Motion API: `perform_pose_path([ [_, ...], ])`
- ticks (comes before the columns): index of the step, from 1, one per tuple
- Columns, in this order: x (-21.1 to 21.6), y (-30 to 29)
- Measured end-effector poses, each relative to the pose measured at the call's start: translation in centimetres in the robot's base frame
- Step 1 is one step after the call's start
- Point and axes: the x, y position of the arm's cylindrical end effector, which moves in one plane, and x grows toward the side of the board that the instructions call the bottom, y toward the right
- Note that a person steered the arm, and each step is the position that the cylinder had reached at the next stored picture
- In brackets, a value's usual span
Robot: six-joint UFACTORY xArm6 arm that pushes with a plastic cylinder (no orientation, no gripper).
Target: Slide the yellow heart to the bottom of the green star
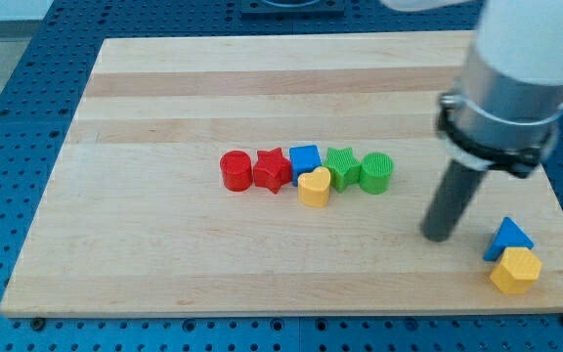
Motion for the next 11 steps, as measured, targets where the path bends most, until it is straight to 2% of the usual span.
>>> perform_pose_path([
  [2,0.0,-11.7],
  [3,-1.6,-13.9],
  [6,-5.4,-14.1],
  [11,-6.5,-12.6],
])
